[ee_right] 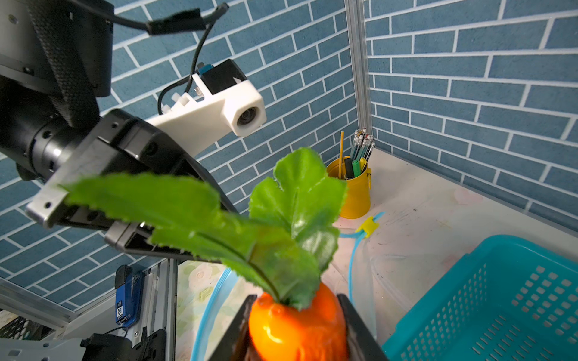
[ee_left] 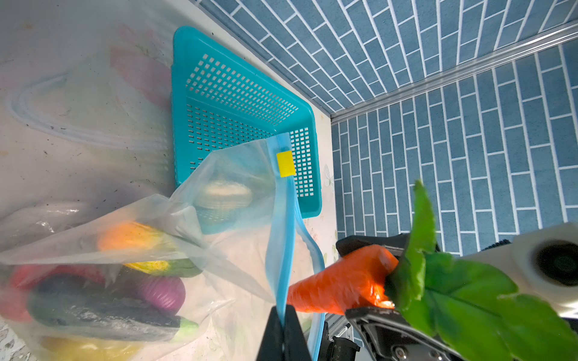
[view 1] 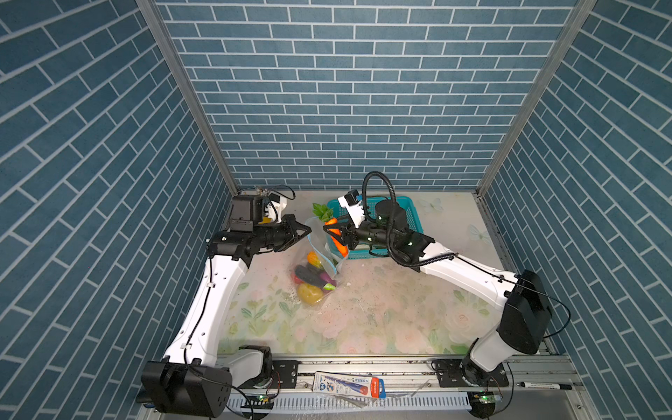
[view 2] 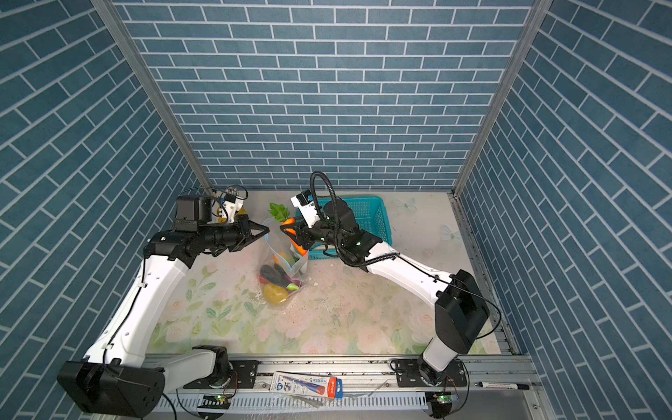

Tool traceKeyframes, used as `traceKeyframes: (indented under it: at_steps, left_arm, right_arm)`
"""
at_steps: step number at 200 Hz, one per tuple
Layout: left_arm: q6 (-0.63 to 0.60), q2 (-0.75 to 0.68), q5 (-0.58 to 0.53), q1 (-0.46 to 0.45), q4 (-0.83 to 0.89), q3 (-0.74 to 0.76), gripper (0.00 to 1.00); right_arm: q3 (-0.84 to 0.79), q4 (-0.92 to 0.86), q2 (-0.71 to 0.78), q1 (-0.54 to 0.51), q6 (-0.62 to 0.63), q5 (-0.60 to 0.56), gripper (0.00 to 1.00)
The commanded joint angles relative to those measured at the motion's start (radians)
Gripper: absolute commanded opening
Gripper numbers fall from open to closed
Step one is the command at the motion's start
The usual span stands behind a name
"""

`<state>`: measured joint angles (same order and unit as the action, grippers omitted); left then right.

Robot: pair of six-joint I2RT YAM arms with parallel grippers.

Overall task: Place the food in the zip-top bag and seal the zipper
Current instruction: 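Carry the carrot to the bag mouth held by the left gripper, then lower the carrot into the bag and open the right gripper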

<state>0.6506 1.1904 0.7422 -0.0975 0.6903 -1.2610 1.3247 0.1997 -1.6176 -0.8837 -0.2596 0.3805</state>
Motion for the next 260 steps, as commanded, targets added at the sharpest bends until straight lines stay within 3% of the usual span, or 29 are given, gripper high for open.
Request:
traceKeyframes:
  at_steps: [1, 49, 102, 149, 196, 260]
  left_arm:
    - [-0.013, 0.002, 0.005, 0.004, -0.009, 0.013, 0.00]
    - [-0.012, 0.001, 0.003, 0.004, -0.009, 0.015, 0.00]
    - [-0.014, 0.001, 0.005, 0.004, -0.007, 0.013, 0.00]
    - [-0.017, -0.001, 0.001, 0.004, -0.007, 0.020, 0.00]
    - [-0.019, -0.002, 0.002, 0.004, -0.006, 0.016, 0.00]
    - [-0.032, -0.006, -0.009, 0.004, 0.019, 0.017, 0.00]
  right_arm:
    - [-0.007, -0.001, 0.004, -0.004, 0.023, 0.012, 0.45]
    - [0.005, -0.017, -0.003, -0.005, 0.022, 0.019, 0.54]
    - [0.015, -0.033, -0.004, -0.004, 0.019, 0.014, 0.54]
    - [0.062, -0.186, 0.022, -0.004, 0.002, -0.034, 0.54]
    - [0.015, -0.273, 0.088, -0.004, 0.001, -0.129, 0.54]
    - [-0.068, -0.375, 0.168, -0.002, 0.012, -0.171, 0.55]
